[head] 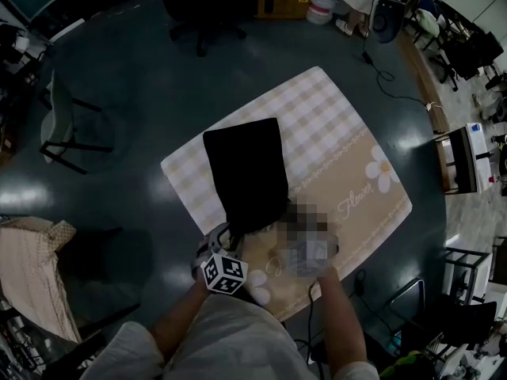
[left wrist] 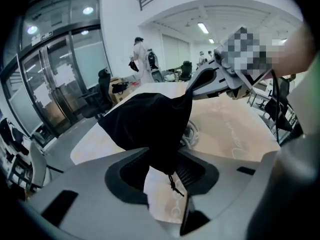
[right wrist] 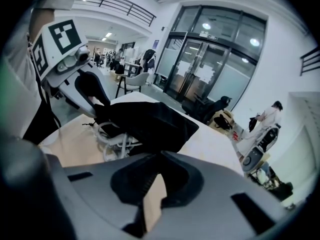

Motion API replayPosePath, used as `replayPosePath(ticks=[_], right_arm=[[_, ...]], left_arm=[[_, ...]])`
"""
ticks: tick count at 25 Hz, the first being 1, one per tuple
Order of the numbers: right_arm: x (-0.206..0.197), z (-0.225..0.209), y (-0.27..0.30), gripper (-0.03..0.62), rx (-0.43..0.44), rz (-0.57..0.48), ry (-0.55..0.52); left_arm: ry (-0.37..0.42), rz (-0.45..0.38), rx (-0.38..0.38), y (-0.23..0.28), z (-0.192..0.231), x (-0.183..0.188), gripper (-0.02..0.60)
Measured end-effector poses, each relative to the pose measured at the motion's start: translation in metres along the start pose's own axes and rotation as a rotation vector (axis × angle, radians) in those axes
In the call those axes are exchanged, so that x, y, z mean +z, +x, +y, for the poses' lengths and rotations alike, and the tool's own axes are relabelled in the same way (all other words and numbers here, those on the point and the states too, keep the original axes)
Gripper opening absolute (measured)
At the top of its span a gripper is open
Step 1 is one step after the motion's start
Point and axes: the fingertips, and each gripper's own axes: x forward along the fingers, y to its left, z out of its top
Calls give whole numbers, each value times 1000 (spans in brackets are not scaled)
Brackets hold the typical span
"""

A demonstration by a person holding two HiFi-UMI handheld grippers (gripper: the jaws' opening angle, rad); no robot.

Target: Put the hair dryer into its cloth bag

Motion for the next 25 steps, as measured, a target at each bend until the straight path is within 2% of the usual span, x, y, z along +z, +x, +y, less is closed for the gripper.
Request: replayPosePath(ticks=[2, 4, 5, 9, 14, 17, 19, 23, 25], right_arm=[[1, 9, -1, 21, 6, 5, 23], [-1, 11, -2, 21, 14, 9, 54], [-3, 9, -3, 21, 20, 11, 74], [-7, 15, -9, 21, 71, -7, 196], [15, 21, -23, 20, 100, -117, 390], [34, 35, -29, 20, 99, -182, 499], [45, 36, -35, 20, 94, -211, 512], [56, -7, -58, 20, 74, -235, 482], [60, -12, -63, 20, 58, -241, 475]], left_arm=[[-17, 10, -1, -2, 2, -9, 132], [-33, -1, -23, -1, 4, -8, 42], [-38, -10, -41, 0, 3, -3, 28], [-58, -48, -120, -3, -1, 11, 20], [-148, -133, -202, -16, -2, 37, 17], [-191, -184, -236, -29, 1, 34, 16], [-199, -215, -258, -38, 2, 43, 15], [-193, -266, -283, -51, -2, 102, 15], [-179, -285, -276, -56, 2, 110, 15]])
